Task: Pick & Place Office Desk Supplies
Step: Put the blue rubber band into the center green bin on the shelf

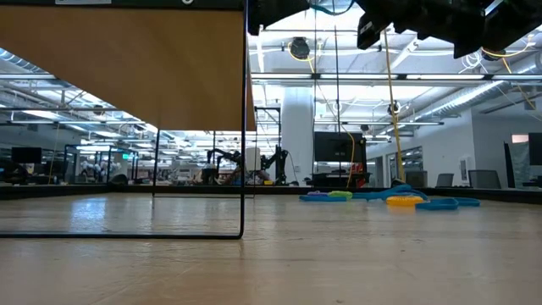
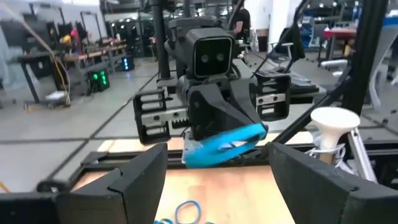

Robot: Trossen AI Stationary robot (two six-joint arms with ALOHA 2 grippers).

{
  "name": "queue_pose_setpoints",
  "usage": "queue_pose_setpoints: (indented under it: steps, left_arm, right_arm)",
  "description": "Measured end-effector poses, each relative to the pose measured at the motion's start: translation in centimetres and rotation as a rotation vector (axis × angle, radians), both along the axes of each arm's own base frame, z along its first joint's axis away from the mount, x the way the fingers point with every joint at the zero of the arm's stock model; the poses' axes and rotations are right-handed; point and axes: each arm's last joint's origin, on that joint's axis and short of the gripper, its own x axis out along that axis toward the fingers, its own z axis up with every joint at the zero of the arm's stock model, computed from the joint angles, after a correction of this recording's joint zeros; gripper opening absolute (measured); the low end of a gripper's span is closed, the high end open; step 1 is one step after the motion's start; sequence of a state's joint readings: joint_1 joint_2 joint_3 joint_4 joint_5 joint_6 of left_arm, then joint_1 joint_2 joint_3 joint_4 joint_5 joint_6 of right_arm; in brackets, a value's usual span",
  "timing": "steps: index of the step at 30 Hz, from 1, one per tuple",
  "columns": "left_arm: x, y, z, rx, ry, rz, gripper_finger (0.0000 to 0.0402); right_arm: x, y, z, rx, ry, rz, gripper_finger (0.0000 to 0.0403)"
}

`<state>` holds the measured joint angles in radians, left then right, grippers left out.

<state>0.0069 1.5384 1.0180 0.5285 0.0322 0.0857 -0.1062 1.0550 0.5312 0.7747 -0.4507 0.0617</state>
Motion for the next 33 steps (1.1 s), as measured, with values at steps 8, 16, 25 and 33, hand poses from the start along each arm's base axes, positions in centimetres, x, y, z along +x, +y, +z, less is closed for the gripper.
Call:
queue_pose_setpoints:
  steps: [8,16,25,33]
  left_arm:
    - [0.0,-0.1,0.0,0.058,0.0,0.003,0.0292]
    - [0.0,-0.1,0.1,0.077,-0.008,0.005,0.0292]
    - [0.0,0.3,0.1,0.076,-0.016,0.046,0.0292]
    - [0.0,0.4,0.1,0.076,-0.014,0.069,0.0276]
  right_arm:
    - [0.0,0.5,0.2,-0.005,-0.024,0.023,0.0]
    - [0.2,0.5,0.4,-0.002,-0.072,0.02,0.0]
    - [1.6,0.4,-0.5,-0.003,-0.106,0.019,0.0]
    - [2.1,0.3,-1.1,0.001,-0.091,0.018,0.0]
